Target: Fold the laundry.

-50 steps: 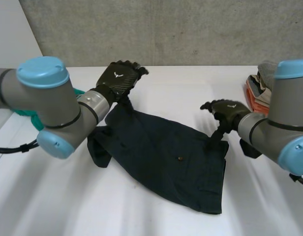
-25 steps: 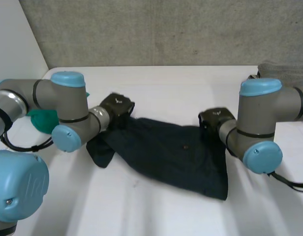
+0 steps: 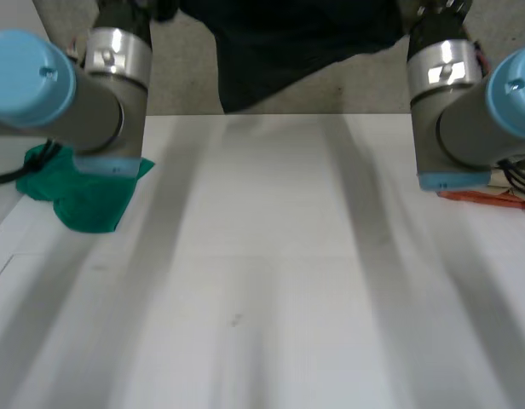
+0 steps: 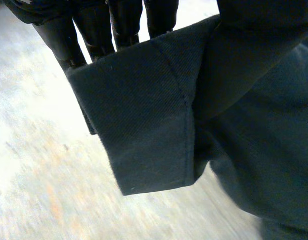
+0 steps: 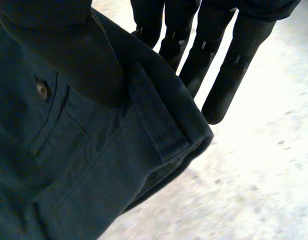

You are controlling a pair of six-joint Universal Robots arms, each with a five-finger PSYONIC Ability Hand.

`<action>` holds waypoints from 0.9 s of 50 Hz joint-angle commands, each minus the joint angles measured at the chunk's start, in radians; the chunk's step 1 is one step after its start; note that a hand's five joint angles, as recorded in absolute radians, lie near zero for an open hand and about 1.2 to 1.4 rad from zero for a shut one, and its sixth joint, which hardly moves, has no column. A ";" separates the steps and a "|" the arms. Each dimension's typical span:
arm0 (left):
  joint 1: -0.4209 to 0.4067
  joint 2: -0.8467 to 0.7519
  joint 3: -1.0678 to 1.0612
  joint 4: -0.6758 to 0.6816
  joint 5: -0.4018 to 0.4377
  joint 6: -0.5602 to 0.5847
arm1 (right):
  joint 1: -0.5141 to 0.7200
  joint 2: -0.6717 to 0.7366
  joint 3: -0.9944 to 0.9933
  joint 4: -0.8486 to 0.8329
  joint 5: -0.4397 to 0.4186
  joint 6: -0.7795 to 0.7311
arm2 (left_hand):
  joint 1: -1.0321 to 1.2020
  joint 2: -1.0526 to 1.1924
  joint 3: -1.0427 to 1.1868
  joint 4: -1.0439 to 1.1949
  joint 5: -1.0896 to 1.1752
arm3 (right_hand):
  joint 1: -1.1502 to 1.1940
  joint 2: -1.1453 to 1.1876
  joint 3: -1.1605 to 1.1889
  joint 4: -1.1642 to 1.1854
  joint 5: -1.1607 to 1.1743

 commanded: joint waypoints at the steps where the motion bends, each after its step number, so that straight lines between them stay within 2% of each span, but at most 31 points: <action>1: -0.008 0.114 -0.341 -0.058 0.012 0.013 | 0.002 0.017 0.147 0.121 -0.097 -0.004 | 0.272 0.198 0.201 0.199 0.271 | 0.284 0.219 0.207 0.200 0.234; 5: -0.009 0.125 -0.559 -0.083 0.010 0.017 | 0.002 0.072 0.208 0.225 -0.130 -0.013 | 0.272 0.198 0.201 0.199 0.271 | 0.284 0.219 0.207 0.200 0.234; 8: -0.011 0.122 -0.644 -0.109 0.010 0.019 | 0.003 0.144 0.229 0.305 -0.130 -0.051 | 0.272 0.198 0.201 0.199 0.271 | 0.284 0.219 0.207 0.200 0.234; 11: -0.009 0.128 -0.724 -0.173 0.007 0.033 | 0.000 0.169 0.260 0.378 -0.126 -0.113 | 0.111 0.037 0.040 0.038 0.111 | 0.284 0.219 0.207 0.200 0.234; 16: -0.006 0.171 -0.774 -0.325 0.001 0.099 | -0.003 0.156 0.321 0.438 -0.133 -0.164 | -0.299 -0.374 -0.370 -0.373 -0.300 | 0.284 0.219 0.207 0.200 0.234; 17: -0.005 0.218 -0.776 -0.384 0.000 0.123 | -0.002 0.152 0.335 0.441 -0.136 -0.167 | -0.469 -0.543 -0.540 -0.542 -0.469 | 0.284 0.219 0.207 0.200 0.234; 21: -0.002 0.319 -0.761 -0.536 0.001 0.155 | 0.000 0.106 0.394 0.445 -0.144 -0.168 | -0.869 -0.943 -0.940 -0.942 -0.869 | 0.284 0.219 0.207 0.200 0.234; 26: 0.000 0.385 -0.702 -0.658 0.007 0.148 | 0.002 0.005 0.481 0.442 -0.153 -0.159 | -0.920 -0.994 -0.991 -0.993 -0.920 | 0.284 0.219 0.207 0.200 0.234; 32: 0.006 0.372 -0.627 -0.687 0.007 0.090 | 0.006 -0.020 0.535 0.438 -0.167 -0.154 | -0.896 -0.970 -0.967 -0.970 -0.897 | 0.284 0.219 0.207 0.200 0.234; 36: 0.043 0.245 -0.561 -0.689 0.009 0.016 | 0.006 -0.020 0.544 0.437 -0.167 -0.154 | -0.855 -0.929 -0.926 -0.929 -0.856 | 0.284 0.219 0.207 0.200 0.234; 42: 0.046 0.097 -0.460 -0.693 0.010 0.004 | 0.005 -0.018 0.549 0.437 -0.167 -0.153 | -0.708 -0.783 -0.779 -0.782 -0.709 | 0.284 0.219 0.207 0.200 0.234; 45: 0.048 0.016 -0.396 -0.693 0.010 0.004 | 0.003 -0.018 0.550 0.437 -0.167 -0.154 | -0.556 -0.630 -0.627 -0.629 -0.556 | 0.284 0.219 0.207 0.200 0.234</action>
